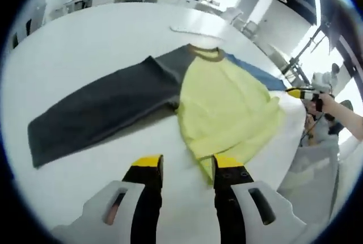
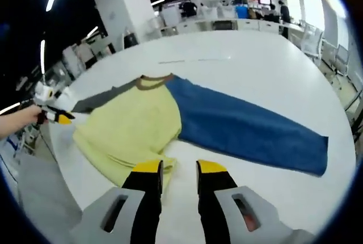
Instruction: Fold the garment on the visible template until the final outline fits inside the template.
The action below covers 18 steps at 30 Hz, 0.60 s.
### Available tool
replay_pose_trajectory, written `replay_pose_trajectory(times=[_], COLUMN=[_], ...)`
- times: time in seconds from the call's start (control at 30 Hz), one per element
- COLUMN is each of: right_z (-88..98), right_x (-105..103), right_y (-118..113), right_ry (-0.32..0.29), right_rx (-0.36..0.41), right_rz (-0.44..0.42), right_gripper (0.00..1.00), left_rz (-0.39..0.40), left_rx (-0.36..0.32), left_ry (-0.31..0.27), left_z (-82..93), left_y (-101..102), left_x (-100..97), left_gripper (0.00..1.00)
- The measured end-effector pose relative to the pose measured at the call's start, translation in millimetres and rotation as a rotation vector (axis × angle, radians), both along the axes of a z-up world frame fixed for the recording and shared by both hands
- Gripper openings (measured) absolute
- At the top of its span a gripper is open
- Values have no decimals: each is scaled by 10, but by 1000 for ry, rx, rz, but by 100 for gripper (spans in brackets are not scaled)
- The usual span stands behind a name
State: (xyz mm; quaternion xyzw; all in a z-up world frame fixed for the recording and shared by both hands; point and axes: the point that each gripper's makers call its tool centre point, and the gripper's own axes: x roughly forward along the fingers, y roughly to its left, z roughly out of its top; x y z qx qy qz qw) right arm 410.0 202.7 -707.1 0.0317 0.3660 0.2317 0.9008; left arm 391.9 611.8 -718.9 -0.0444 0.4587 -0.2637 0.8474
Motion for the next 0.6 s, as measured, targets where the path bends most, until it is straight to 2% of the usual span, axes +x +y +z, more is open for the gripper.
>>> replay_pose_trajectory(times=[0.27, 0.6], right_z=[76, 248], right_x=[-133, -349], right_y=[112, 190], right_ry=[-2, -24], right_rx=[24, 31], right_rz=[35, 63], right_gripper=[42, 49], left_rz=[-17, -64], left_rx=[11, 18], left_ry=[-29, -67], left_z=[102, 258], left_y=[-11, -55], left_x=[-111, -323], left_gripper=[48, 58])
